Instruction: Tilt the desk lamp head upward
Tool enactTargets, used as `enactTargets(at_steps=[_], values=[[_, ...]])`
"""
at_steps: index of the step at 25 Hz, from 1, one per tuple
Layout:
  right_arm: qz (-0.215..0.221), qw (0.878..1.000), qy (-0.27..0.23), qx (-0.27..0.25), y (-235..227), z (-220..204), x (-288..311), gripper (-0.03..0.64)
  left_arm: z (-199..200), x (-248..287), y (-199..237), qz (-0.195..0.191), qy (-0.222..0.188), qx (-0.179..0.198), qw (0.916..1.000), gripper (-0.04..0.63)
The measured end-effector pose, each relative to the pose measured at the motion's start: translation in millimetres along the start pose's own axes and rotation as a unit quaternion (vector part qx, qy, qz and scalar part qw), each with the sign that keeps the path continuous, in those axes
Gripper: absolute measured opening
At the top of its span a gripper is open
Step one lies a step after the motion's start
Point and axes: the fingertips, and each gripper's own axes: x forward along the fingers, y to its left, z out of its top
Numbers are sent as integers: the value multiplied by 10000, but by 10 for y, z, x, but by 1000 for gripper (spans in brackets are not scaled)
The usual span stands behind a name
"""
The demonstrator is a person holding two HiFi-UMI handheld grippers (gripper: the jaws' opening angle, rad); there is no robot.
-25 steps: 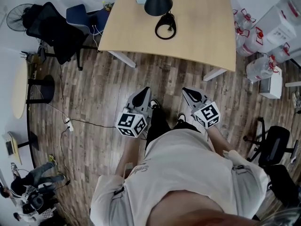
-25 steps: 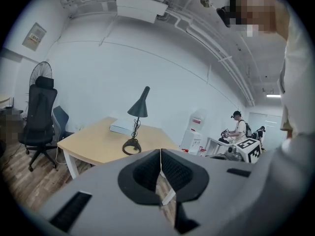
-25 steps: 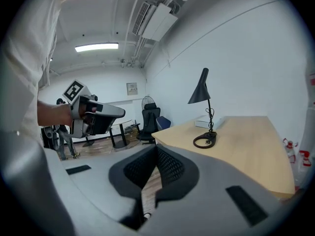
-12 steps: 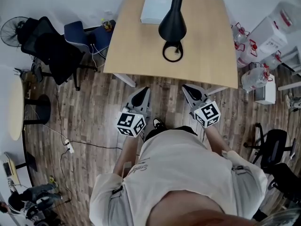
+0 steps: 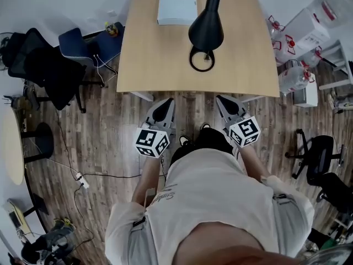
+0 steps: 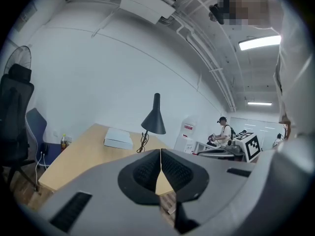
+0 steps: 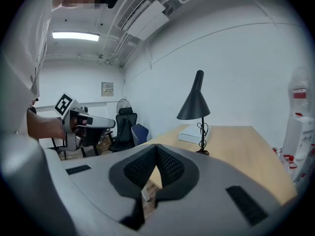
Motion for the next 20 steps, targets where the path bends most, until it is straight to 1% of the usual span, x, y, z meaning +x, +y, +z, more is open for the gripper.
enactTargets(at_steps=[5,10,13,16,18,20], values=[[-44,10000,-41,78,-170,4,194,-5,-47,297,119,-69,202,-65,9998,17],[-69,9997,91,214,-483,-215,393,-5,45,684,71,-220,493,166,9984,17],[-65,9993,112,347,-759,-288,581,-5,138,976,103,-303,638,260,9972,17],[-141,9987,25,494,-1091,-286,667,-5,163,1298,66,-415,794,396,9952,17],[-208,9981,-28,581,-1267,-290,687,-5,191,1482,46,-452,838,435,9945,17],[-240,9979,43,606,-1400,-342,717,-5,221,1635,33,-484,835,418,9945,17]])
